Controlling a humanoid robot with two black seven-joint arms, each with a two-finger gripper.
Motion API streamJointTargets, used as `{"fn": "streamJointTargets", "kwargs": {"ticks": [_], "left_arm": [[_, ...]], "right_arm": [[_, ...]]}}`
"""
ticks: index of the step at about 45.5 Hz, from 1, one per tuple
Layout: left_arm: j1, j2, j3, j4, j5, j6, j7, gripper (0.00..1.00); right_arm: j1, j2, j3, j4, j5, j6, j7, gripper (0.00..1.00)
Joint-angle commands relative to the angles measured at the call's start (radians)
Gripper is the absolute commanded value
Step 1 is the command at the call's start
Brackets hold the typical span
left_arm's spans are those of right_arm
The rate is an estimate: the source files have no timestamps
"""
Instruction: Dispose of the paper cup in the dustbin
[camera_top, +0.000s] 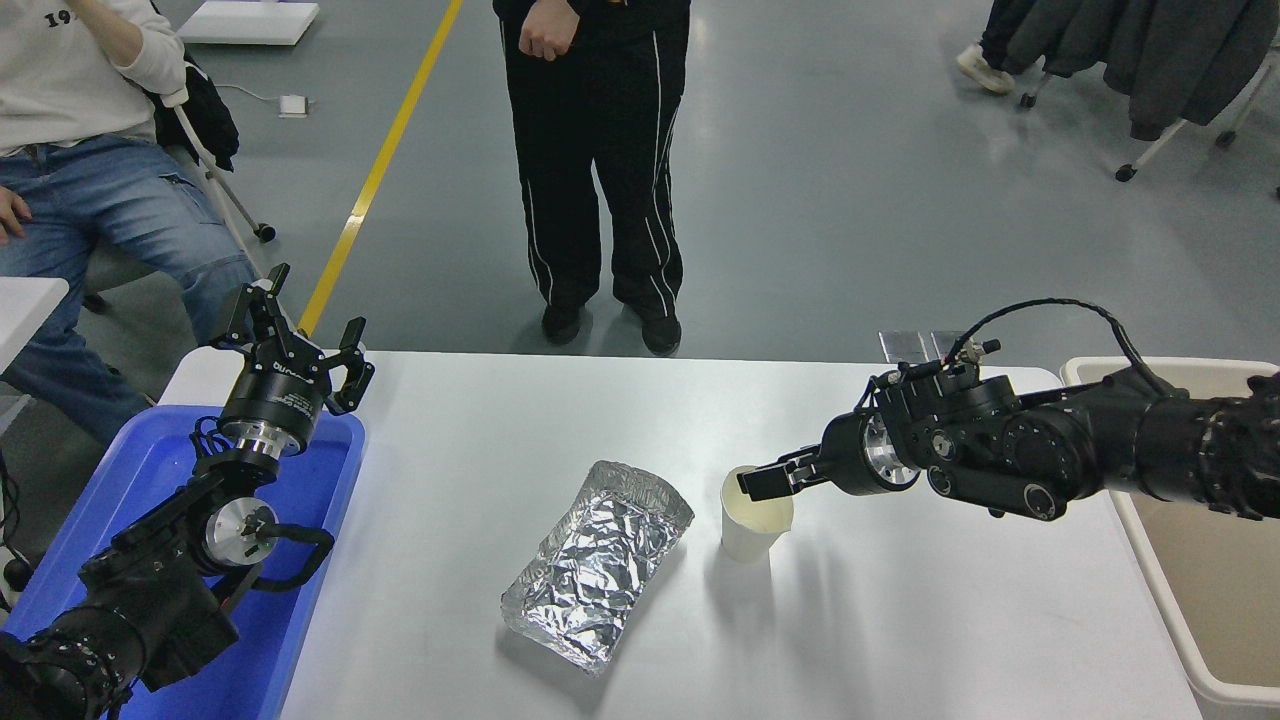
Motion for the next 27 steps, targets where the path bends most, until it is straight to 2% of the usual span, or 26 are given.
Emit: {"fn": "streamJointTargets", "kwargs": {"ticks": [1, 21, 23, 27], "left_arm": [[0.000, 0.000, 0.000, 0.000, 0.000, 0.000, 0.000, 1.00], [0.000, 0.000, 0.000, 0.001, 0.000, 0.000, 0.000, 1.00], [0.000, 0.000, 0.000, 0.000, 0.000, 0.000, 0.000, 1.00], [0.000, 0.000, 0.000, 0.000, 0.000, 0.000, 0.000, 1.00]], "right_arm": [[-0.027, 0.000, -0.003, -0.014, -0.001, -0.032, 0.001, 0.75], [-0.045, 0.003, -0.006, -0.016, -0.002, -0.032, 0.001, 0.74], [-0.048, 0.003, -0.007, -0.016, -0.002, -0.032, 0.001, 0.66], [-0.050, 0.005, -0.015, -0.016, -0.007, -0.032, 0.001, 0.22]]}}
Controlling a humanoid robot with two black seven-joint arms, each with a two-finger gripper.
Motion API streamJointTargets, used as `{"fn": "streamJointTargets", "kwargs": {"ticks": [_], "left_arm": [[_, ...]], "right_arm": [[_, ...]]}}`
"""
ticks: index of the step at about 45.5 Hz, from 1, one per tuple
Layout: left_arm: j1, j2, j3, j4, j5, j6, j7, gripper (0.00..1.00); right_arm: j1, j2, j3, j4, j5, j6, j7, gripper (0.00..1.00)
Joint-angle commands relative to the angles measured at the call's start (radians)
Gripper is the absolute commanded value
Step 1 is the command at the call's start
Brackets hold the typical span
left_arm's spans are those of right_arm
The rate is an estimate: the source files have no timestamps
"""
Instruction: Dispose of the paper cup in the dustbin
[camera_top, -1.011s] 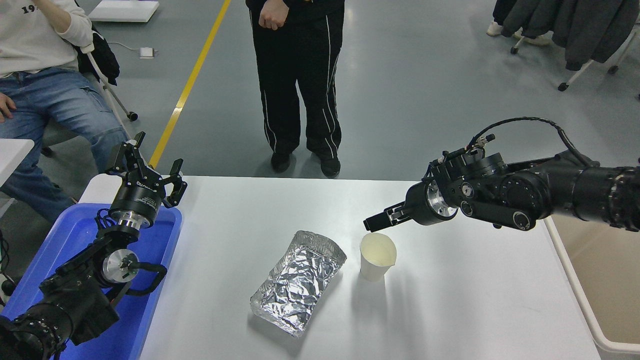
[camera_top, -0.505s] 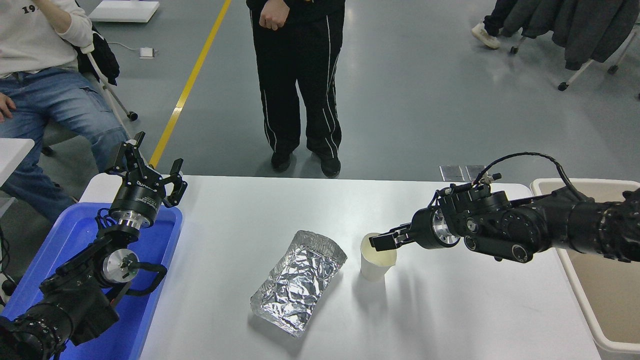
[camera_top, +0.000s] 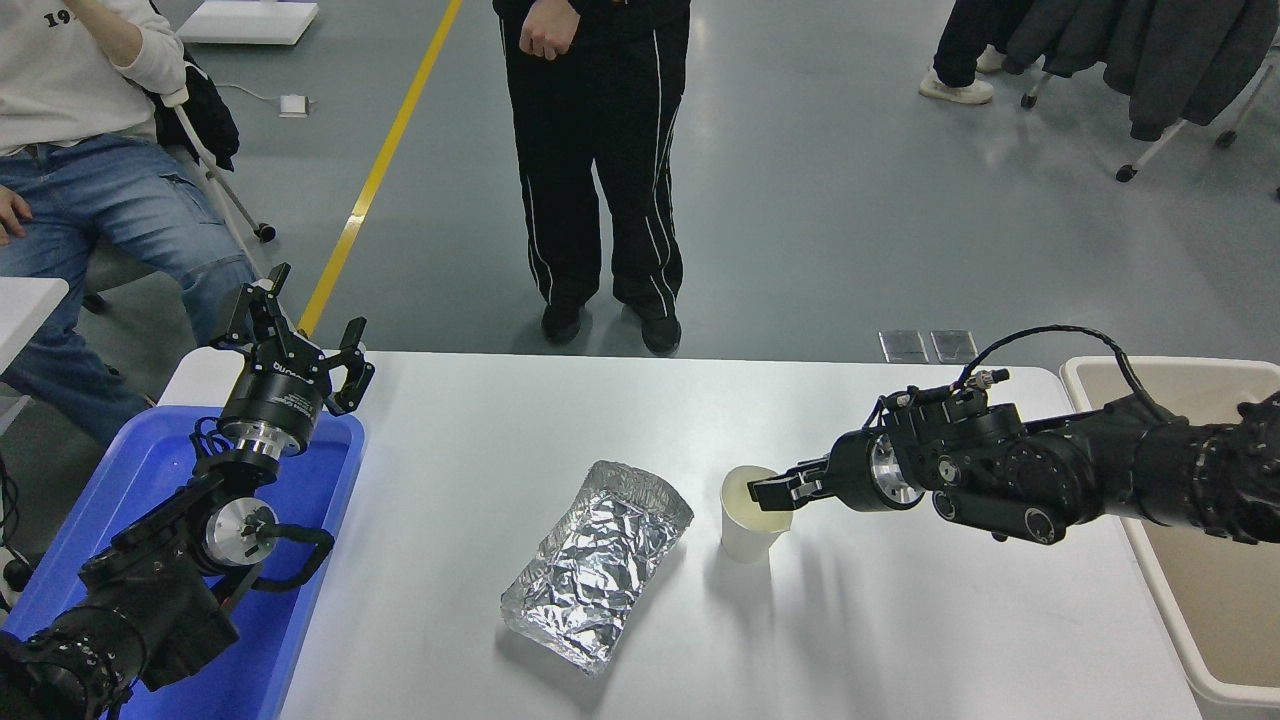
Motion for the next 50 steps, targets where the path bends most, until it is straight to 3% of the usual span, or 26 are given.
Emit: {"fn": "streamJointTargets", "kwargs": {"ticks": [1, 3, 33, 50], "left_arm": [[0.000, 0.000, 0.000, 0.000, 0.000, 0.000, 0.000, 1.00], [0.000, 0.000, 0.000, 0.000, 0.000, 0.000, 0.000, 1.00], [0.000, 0.000, 0.000, 0.000, 0.000, 0.000, 0.000, 1.00], [0.000, 0.000, 0.000, 0.001, 0.000, 0.000, 0.000, 1.00]], "right_arm": [[-0.007, 0.004, -0.021, -0.001, -0.013, -0.002, 0.000, 0.13], [-0.002, 0.006, -0.052, -0.002, -0.032, -0.002, 0.000, 0.00], [0.024, -0.008, -0.024, 0.008, -0.026, -0.002, 0.002, 0.00], [0.036, -0.155, 0.195, 0.093, -0.004, 0.021, 0.008, 0.00]]}}
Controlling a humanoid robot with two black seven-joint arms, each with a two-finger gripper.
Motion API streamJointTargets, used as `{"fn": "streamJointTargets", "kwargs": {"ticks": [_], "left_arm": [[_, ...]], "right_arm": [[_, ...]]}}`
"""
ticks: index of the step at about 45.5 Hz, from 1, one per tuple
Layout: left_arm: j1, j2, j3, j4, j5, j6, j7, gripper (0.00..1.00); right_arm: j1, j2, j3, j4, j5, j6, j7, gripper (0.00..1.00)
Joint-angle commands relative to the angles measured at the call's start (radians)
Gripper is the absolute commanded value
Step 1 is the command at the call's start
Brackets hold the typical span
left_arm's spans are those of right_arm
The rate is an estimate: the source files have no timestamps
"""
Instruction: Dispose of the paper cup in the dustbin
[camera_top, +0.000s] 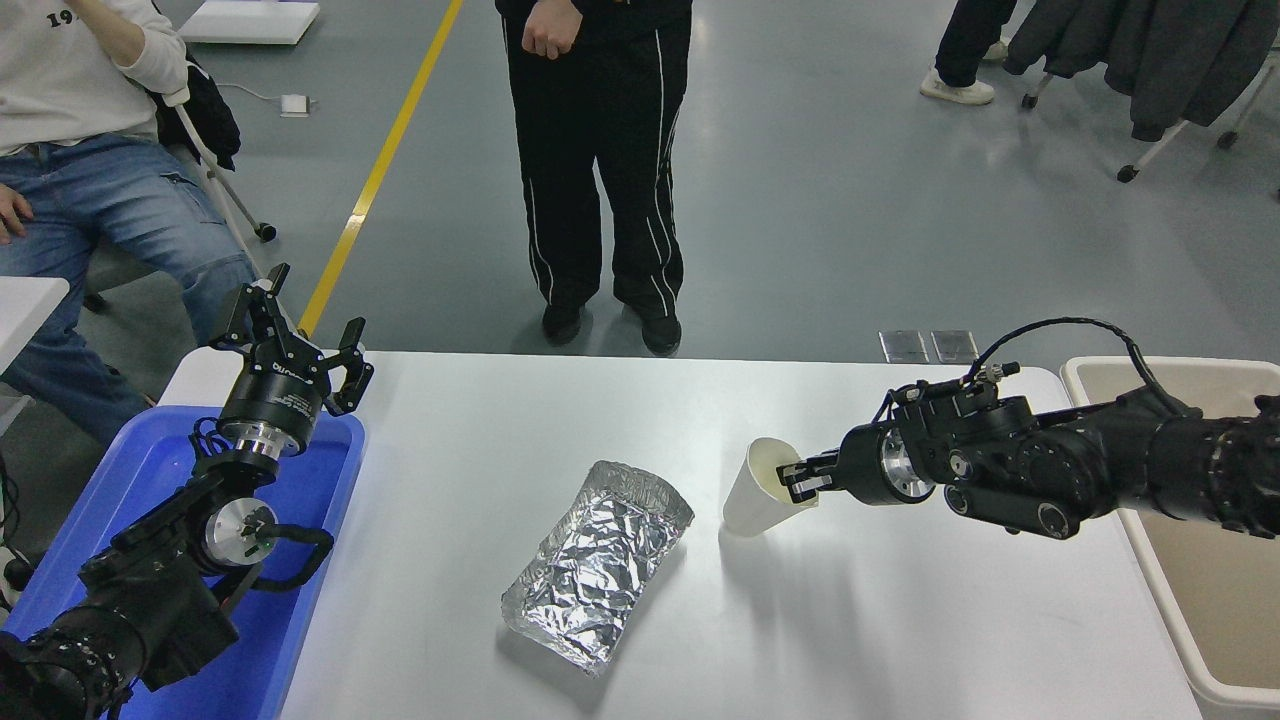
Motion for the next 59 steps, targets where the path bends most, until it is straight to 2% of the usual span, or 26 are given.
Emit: {"fn": "streamJointTargets", "kwargs": {"ticks": [1, 15, 31, 45, 51, 59], "left_arm": [[0.000, 0.000, 0.000, 0.001, 0.000, 0.000, 0.000, 1.00], [0.000, 0.001, 0.001, 0.001, 0.000, 0.000, 0.000, 1.00], [0.000, 0.000, 0.000, 0.000, 0.000, 0.000, 0.000, 1.00], [0.000, 0.000, 0.001, 0.000, 0.000, 0.000, 0.000, 1.00], [0.000, 0.000, 0.000, 0.001, 0.000, 0.000, 0.000, 1.00], [0.000, 0.000, 0.000, 0.000, 0.000, 0.000, 0.000, 1.00]], "right_arm": [[0.007, -0.096, 0.147, 0.061, 0.026, 0.019, 0.002, 0.00], [0.023, -0.288, 0.383, 0.211, 0.055, 0.139, 0.004, 0.00], [0.046, -0.489, 0.667, 0.222, 0.237, 0.347, -0.005, 0.00], [0.053, -0.544, 0.689, 0.204, 0.283, 0.374, -0.007, 0.00], [0.040, -0.532, 0.679, 0.055, 0.283, 0.361, -0.009, 0.00], [-0.013, -0.489, 0.670, -0.305, 0.337, 0.364, -0.009, 0.00]]}}
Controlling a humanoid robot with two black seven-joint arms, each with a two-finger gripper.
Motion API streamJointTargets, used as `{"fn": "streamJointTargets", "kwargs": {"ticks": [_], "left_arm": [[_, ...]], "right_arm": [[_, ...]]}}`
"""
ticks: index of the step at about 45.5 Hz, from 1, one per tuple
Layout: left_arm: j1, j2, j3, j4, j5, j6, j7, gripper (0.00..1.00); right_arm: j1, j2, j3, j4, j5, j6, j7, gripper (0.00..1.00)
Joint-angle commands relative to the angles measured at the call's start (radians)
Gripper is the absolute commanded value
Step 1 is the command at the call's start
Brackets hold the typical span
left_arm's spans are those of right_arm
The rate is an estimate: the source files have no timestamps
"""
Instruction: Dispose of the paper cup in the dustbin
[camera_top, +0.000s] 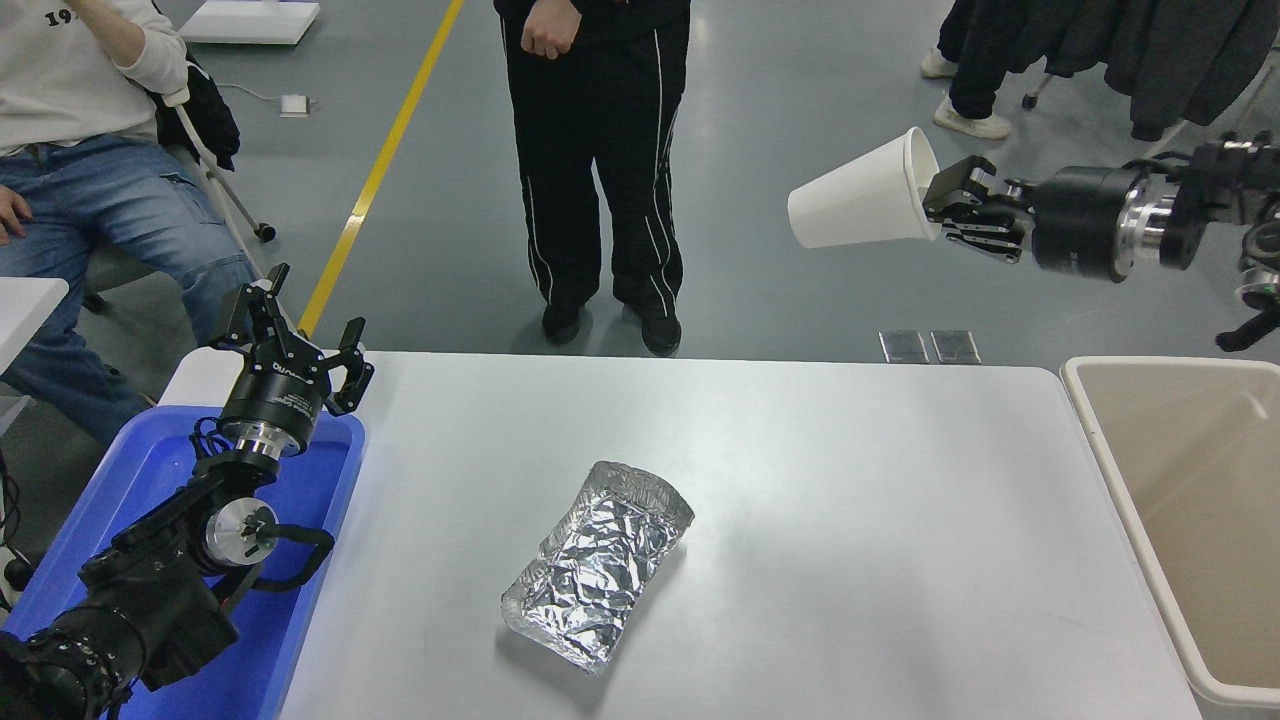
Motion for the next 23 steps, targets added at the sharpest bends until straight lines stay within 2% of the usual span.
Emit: {"fn": "streamJointTargets", "kwargs": {"ticks": [1, 14, 23], "left_arm": [[0.000, 0.000, 0.000, -0.001, 0.000, 0.000, 0.000, 1.00], [0.000, 0.000, 0.000, -0.001, 0.000, 0.000, 0.000, 1.00], [0.000, 0.000, 0.000, -0.001, 0.000, 0.000, 0.000, 1.00]], "right_arm": [[-0.055, 0.035, -0.001, -0.391, 0.074, 0.009, -0.001, 0.00], [-0.186, 0.104, -0.006, -0.880, 0.190, 0.009, -0.031, 0.00], [-0.269, 0.116, -0.005, -1.000, 0.263, -0.035, -0.126, 0.00]]}}
